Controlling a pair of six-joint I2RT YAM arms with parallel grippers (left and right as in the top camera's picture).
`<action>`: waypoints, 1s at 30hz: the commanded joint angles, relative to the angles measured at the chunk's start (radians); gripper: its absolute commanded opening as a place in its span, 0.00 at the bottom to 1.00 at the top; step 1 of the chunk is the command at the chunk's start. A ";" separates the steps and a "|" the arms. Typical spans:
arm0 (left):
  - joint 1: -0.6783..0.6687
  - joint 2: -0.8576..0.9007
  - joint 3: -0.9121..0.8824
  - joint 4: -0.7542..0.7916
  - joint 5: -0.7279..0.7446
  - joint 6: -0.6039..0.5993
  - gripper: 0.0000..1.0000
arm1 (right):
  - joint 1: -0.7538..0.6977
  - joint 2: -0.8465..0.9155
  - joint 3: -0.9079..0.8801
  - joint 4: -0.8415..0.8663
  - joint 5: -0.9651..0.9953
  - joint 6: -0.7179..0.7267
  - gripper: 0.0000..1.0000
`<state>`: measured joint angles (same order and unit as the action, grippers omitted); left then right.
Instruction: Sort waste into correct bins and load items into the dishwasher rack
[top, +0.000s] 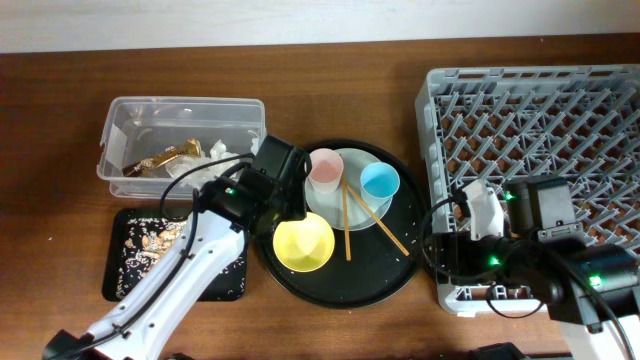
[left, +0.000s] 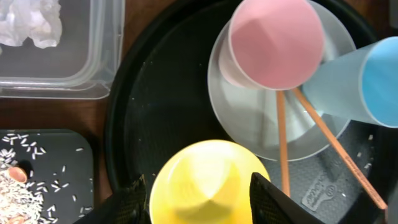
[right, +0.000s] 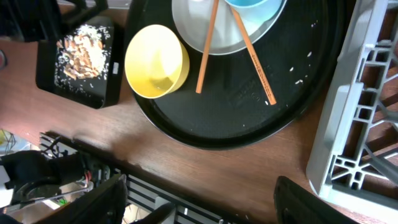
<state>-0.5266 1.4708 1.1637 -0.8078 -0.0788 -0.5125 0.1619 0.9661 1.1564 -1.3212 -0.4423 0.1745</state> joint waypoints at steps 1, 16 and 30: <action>0.015 0.016 0.009 -0.007 0.005 0.036 0.53 | -0.005 -0.004 -0.046 0.017 0.016 -0.013 0.73; 0.006 0.080 0.008 0.106 0.085 0.035 0.53 | -0.005 -0.002 -0.118 0.180 -0.127 -0.013 0.72; 0.041 0.286 0.008 0.441 0.030 0.005 0.53 | -0.005 -0.001 -0.119 0.159 -0.122 -0.040 0.72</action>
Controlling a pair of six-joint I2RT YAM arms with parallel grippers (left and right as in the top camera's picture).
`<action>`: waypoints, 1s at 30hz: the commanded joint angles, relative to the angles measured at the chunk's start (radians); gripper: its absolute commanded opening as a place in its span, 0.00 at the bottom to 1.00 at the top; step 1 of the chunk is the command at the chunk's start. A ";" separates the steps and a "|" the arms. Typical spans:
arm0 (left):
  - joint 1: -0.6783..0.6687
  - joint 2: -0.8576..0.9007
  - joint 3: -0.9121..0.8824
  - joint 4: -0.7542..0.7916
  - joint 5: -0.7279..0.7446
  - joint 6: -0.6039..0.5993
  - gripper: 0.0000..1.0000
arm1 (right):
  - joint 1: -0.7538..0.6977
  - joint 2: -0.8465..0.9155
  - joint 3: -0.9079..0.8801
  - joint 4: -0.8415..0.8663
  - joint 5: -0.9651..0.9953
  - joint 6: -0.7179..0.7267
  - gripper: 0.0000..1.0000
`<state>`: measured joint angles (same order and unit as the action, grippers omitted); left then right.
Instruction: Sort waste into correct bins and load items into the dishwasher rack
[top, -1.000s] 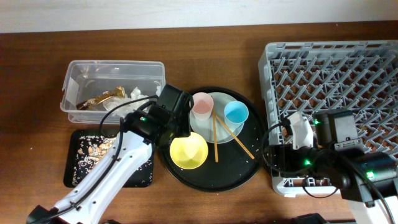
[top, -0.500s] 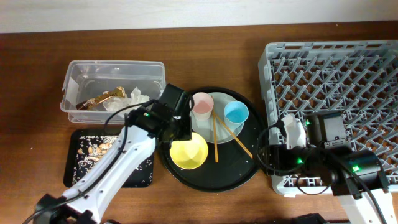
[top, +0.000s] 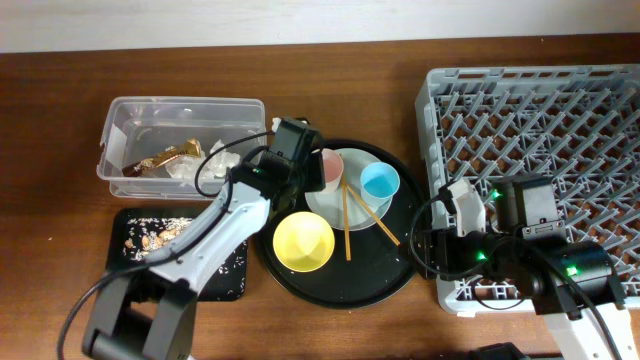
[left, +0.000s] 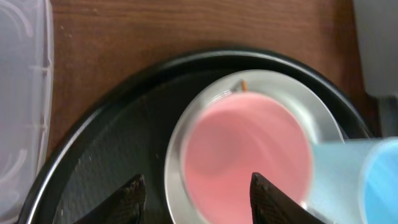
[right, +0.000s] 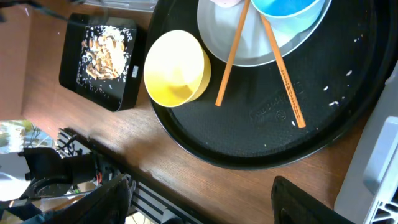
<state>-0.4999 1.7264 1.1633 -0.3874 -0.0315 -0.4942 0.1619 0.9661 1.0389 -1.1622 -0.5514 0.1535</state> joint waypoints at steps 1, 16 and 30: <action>0.014 0.038 0.008 0.027 -0.017 -0.013 0.53 | -0.005 -0.001 -0.001 0.000 -0.013 -0.019 0.72; 0.010 0.107 0.008 0.037 -0.018 -0.013 0.25 | -0.005 -0.001 -0.001 -0.001 -0.013 -0.019 0.72; 0.030 -0.122 0.019 0.004 -0.074 0.107 0.01 | -0.005 -0.001 -0.001 0.012 -0.014 -0.019 0.83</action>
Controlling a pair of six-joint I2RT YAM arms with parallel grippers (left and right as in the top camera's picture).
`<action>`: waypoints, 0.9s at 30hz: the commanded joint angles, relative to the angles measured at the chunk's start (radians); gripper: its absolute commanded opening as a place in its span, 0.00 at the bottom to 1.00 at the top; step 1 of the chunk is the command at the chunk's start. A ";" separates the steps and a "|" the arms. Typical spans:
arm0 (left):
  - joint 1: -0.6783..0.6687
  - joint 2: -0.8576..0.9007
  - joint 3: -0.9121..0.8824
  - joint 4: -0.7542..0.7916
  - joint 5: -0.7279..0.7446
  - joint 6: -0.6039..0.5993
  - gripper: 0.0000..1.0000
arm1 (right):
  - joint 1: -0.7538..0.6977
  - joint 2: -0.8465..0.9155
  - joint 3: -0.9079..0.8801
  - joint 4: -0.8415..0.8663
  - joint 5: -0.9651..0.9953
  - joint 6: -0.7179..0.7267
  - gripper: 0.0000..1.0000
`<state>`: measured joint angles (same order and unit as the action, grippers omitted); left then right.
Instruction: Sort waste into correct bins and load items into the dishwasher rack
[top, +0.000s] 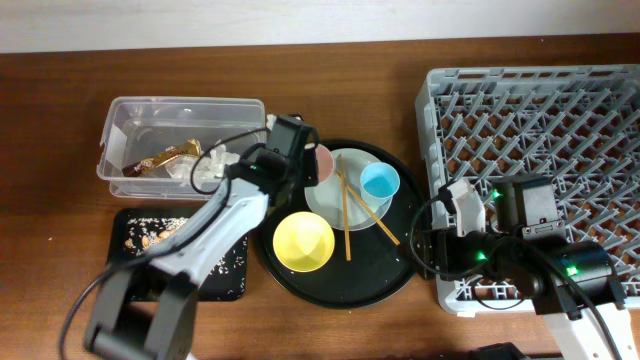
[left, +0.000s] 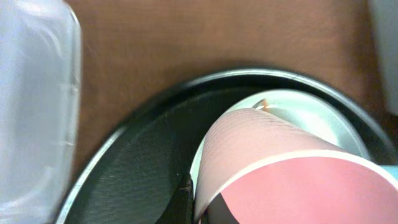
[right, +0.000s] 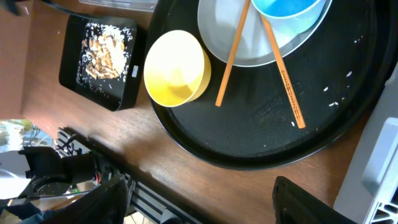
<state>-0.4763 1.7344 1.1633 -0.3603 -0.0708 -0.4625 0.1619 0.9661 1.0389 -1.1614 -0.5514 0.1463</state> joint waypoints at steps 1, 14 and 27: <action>0.006 -0.161 0.019 -0.037 -0.027 0.076 0.01 | -0.005 -0.001 -0.001 0.016 -0.014 -0.011 0.88; 0.216 -0.411 0.019 -0.172 1.249 0.076 0.01 | -0.005 -0.001 0.027 0.208 -0.616 -0.184 0.98; 0.214 -0.411 0.018 -0.126 1.555 0.076 0.00 | -0.006 0.023 0.027 0.407 -0.653 -0.165 0.98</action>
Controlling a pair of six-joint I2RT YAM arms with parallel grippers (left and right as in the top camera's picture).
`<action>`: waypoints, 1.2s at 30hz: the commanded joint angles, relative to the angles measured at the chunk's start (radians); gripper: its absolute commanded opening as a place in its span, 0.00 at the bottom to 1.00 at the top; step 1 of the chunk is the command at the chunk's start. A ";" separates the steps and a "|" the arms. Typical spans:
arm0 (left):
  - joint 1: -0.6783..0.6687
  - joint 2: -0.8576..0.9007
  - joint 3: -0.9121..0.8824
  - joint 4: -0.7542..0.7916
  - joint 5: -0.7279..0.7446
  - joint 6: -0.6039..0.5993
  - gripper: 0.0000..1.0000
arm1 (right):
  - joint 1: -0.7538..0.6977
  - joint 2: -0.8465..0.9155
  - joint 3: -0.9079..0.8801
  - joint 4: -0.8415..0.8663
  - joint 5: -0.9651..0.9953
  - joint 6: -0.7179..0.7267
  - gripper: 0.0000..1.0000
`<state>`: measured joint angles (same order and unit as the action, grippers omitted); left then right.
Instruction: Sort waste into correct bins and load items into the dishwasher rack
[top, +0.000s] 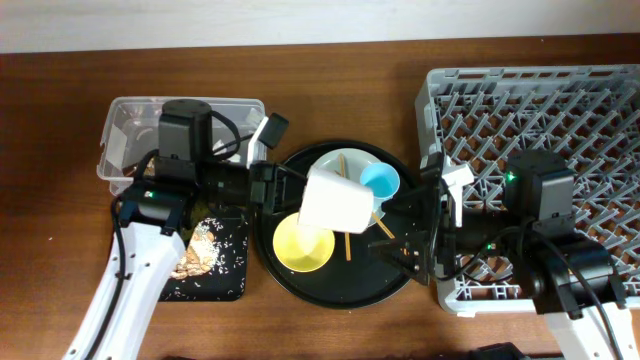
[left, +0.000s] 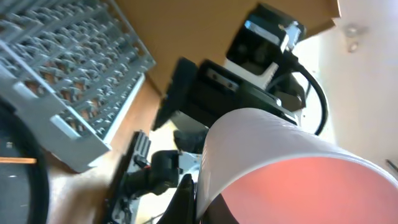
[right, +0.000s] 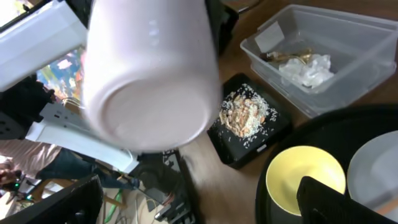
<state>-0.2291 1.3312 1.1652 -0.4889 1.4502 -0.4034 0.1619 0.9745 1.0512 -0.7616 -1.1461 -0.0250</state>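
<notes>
The pink cup (top: 337, 203) hangs on its side above the round black tray (top: 300, 285), its base pointing right. My left gripper (top: 298, 193) is shut on the cup's rim, and the left wrist view shows the cup wall (left: 273, 149) against one finger (left: 186, 199). My right gripper (top: 400, 255) is open at the tray's right edge and faces the cup's base (right: 149, 81). On the tray are a blue cup (top: 380, 180), a yellow bowl (top: 300, 248), a grey plate (top: 335, 162) and two chopsticks (top: 347, 243).
The grey dishwasher rack (top: 560, 110) fills the right side. A clear bin (top: 130, 115) with wrappers stands at the back left. In front of it is a black tray (top: 215, 280) with rice and scraps. The left arm reaches across both.
The pink cup was upright on the plate with my left gripper shut on its rim. It now hangs on its side above the tray. My right gripper now faces left toward it.
My left gripper was open above the yellow bowl. It was then open over the pink cup, then shut on the cup's rim on the plate. Now it holds the cup in the air, tipped toward the right gripper, which has stayed open.
</notes>
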 joint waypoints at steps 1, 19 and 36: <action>-0.045 -0.008 0.016 0.003 -0.001 0.016 0.00 | -0.005 0.019 0.014 0.013 -0.109 0.006 0.98; -0.129 -0.008 0.016 0.006 -0.131 0.016 0.00 | -0.005 0.026 0.014 0.111 -0.211 0.019 0.78; -0.128 -0.008 0.016 0.005 -0.131 0.017 0.19 | -0.006 0.029 0.014 0.160 -0.018 0.018 0.55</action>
<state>-0.3542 1.3308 1.1698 -0.4850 1.3155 -0.4000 0.1596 1.0050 1.0508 -0.6041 -1.2533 -0.0025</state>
